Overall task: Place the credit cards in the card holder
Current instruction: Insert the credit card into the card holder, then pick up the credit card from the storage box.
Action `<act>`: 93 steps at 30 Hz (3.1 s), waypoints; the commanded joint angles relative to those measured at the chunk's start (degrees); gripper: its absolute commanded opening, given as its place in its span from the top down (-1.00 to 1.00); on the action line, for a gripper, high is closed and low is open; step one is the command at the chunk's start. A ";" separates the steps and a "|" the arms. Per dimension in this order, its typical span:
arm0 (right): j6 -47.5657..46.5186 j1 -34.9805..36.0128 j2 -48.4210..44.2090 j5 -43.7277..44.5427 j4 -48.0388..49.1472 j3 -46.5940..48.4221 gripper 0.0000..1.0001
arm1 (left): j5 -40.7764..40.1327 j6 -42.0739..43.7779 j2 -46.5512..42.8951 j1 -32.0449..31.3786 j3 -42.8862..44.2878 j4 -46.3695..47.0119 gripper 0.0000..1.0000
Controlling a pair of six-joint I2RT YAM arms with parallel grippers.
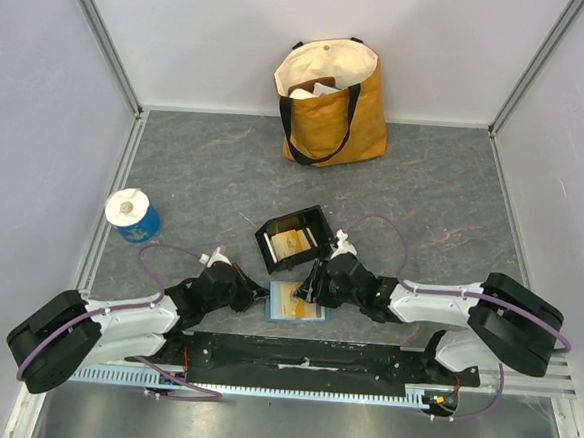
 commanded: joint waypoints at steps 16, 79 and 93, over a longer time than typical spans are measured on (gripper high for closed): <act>-2.37 0.81 4.98 -6.90 5.57 5.53 0.28 | -2.15 0.04 1.28 -0.22 -1.24 -3.78 0.97; -29.62 -8.51 28.62 -16.83 -21.24 47.81 -0.36 | -6.63 4.96 -1.27 0.14 2.63 -10.10 0.96; -29.35 -9.04 27.04 -17.36 -21.06 47.19 -0.20 | -5.93 5.14 0.75 0.05 2.89 -8.79 0.96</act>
